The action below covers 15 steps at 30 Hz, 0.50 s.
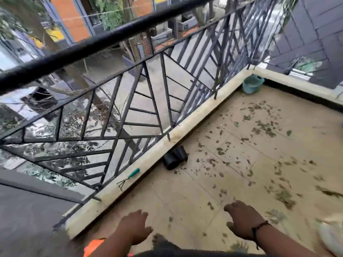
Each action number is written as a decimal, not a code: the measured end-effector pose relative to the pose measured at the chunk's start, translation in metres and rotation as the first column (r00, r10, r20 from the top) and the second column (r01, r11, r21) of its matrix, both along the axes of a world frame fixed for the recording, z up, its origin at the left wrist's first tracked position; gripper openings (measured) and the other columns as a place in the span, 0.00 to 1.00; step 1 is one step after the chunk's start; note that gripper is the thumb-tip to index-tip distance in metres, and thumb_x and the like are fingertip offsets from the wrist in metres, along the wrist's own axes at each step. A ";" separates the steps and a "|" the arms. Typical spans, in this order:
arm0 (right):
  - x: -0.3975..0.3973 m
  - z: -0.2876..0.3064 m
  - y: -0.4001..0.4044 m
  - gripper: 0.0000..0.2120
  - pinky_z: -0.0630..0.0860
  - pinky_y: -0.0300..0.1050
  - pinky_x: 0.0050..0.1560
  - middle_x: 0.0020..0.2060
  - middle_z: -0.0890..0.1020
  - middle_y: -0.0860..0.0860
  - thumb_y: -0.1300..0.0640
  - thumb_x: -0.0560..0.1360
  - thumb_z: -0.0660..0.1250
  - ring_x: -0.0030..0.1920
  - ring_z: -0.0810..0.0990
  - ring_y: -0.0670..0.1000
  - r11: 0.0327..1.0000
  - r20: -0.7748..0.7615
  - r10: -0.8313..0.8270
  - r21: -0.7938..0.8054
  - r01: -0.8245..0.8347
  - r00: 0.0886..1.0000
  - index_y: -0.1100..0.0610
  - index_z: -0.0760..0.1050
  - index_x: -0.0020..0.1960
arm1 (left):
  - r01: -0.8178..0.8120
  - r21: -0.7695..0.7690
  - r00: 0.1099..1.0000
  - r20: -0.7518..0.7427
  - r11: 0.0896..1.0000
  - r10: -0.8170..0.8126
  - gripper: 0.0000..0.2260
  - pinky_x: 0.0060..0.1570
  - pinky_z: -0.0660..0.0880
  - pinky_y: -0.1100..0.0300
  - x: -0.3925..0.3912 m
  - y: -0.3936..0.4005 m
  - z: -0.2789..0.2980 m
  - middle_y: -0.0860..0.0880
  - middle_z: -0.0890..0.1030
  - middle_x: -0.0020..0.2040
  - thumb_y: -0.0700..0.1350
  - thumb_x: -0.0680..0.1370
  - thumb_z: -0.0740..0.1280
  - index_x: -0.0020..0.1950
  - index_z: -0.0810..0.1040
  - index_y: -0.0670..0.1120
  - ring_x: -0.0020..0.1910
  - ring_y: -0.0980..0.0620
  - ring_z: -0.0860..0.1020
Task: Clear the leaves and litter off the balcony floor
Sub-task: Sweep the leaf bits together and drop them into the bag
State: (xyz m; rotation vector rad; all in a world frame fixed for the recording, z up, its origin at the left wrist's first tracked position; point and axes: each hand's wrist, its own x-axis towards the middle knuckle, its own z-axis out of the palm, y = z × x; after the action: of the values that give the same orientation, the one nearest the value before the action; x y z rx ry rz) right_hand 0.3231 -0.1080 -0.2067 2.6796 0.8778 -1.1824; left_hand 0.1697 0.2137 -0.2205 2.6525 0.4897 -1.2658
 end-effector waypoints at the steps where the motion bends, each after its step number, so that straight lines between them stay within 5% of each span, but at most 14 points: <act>1: -0.003 -0.003 -0.008 0.22 0.68 0.50 0.66 0.67 0.70 0.52 0.46 0.80 0.60 0.70 0.65 0.54 1.000 -0.003 -0.017 -0.007 0.017 1.000 0.51 0.64 0.72 | 0.005 0.010 1.000 -0.001 1.000 -0.005 0.30 0.72 0.63 0.54 -0.002 0.000 -0.001 0.46 0.63 0.77 0.63 0.79 0.59 0.78 0.62 0.51 0.74 0.46 0.65; 10: -0.031 -0.032 -0.030 0.21 0.70 0.49 0.64 0.66 0.71 0.51 0.45 0.80 0.58 0.68 0.67 0.53 0.984 -0.046 -0.125 -0.131 0.118 0.991 0.50 0.64 0.70 | 0.109 0.024 0.994 0.002 0.994 -0.109 0.26 0.70 0.64 0.50 0.032 0.009 -0.031 0.49 0.67 0.75 0.60 0.80 0.58 0.76 0.64 0.52 0.72 0.46 0.68; 15: -0.040 -0.044 -0.004 0.19 0.69 0.46 0.63 0.65 0.72 0.49 0.45 0.80 0.55 0.68 0.67 0.52 0.961 -0.036 -0.239 -0.154 0.231 0.970 0.48 0.65 0.69 | 0.151 -0.056 0.988 0.023 0.987 -0.150 0.27 0.73 0.59 0.52 0.048 0.048 -0.045 0.47 0.61 0.78 0.60 0.81 0.57 0.78 0.62 0.51 0.75 0.46 0.63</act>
State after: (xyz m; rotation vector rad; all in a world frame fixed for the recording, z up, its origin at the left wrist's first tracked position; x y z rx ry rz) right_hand 0.2833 -0.1116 -0.2503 2.6965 0.4637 -1.3147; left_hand 0.2176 0.2620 -0.2659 2.6936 0.2491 -1.2729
